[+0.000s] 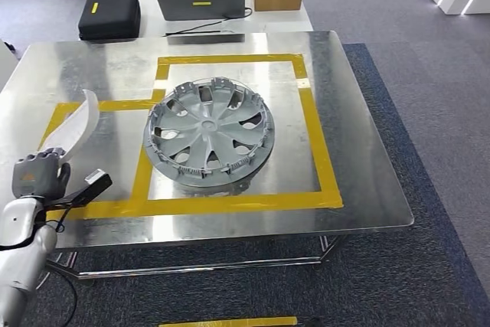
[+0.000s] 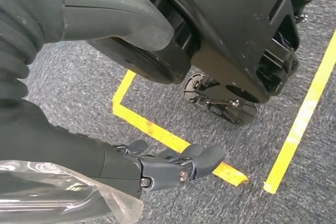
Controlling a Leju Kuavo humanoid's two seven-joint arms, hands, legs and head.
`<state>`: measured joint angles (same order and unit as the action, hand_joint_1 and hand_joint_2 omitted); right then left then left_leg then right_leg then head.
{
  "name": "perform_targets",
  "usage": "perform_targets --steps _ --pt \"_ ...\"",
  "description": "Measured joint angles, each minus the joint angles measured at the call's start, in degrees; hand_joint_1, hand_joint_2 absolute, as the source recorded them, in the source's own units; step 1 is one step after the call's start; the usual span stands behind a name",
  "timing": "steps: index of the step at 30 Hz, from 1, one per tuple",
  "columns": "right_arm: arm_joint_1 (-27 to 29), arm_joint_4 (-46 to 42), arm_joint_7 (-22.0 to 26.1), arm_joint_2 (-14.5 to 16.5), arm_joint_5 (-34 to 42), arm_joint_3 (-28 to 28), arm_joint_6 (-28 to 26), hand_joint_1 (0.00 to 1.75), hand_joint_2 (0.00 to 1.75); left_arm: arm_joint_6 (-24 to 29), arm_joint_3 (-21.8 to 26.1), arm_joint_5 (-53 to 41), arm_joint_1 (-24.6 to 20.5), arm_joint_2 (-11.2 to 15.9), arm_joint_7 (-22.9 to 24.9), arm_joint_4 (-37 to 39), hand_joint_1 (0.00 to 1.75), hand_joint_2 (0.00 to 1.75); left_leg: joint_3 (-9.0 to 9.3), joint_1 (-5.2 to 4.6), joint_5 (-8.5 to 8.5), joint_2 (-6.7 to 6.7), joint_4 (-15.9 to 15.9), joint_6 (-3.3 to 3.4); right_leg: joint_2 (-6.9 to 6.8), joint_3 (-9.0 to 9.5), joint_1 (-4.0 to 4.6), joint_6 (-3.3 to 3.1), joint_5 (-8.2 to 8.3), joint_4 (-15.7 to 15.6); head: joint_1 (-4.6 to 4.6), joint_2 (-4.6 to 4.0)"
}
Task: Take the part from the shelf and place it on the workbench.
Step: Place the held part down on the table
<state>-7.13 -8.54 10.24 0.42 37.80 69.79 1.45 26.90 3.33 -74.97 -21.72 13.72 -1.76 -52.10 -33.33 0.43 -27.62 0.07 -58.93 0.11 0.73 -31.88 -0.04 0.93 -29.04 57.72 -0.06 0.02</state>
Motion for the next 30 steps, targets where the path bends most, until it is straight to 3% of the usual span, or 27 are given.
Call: perform_targets --steps 4,8,19,23,30 --pt "-0.8 0.0 -0.2 0.0 -0.3 0.6 0.3 0.0 1.75 0.1 -5.8 -3.2 -3.2 -2.5 1.0 2.0 1.75 1.75 -0.01 -0.06 0.0 0.0 0.0 0.01 0.05 0.01 -0.02 0.08 0.06 0.0 0.01 0.0" --pt "-1.1 -0.1 -0.3 0.0 -0.3 0.8 0.3 0.0 0.0 0.7 -9.2 -3.7 -4.7 -4.3 1.4 2.7 0.0 1.75 0.0 -0.06 0.0 0.06 0.0 0.01 0.13 -0.01 -0.02 0.11 0.09 0.0 0.0 0.0" --pt "-0.9 -0.1 -0.6 0.0 0.3 0.8 0.3 0.0 0.0 3.7 -12.6 -2.4 -5.3 -5.5 3.9 3.4 0.0 1.75 -0.01 -0.04 0.0 0.05 0.0 0.0 0.12 -0.05 0.0 0.11 0.07 0.0 0.0 0.0" --pt "-0.8 -0.1 -0.6 0.0 0.7 0.8 -0.1 0.0 0.0 5.8 -12.7 -0.7 -4.0 -5.8 3.9 2.0 0.0 0.0 -0.01 -0.04 0.0 0.05 0.0 0.01 0.13 -0.02 0.0 0.11 0.07 0.0 0.01 0.0" --pt "0.3 -0.1 0.5 0.0 2.2 0.8 -1.3 0.0 0.0 8.4 -11.6 8.6 5.1 -6.9 0.0 -10.2 0.0 0.0 -0.03 -0.06 -0.05 0.06 0.0 0.05 0.12 -0.03 -0.03 0.11 0.03 0.0 0.0 0.0"
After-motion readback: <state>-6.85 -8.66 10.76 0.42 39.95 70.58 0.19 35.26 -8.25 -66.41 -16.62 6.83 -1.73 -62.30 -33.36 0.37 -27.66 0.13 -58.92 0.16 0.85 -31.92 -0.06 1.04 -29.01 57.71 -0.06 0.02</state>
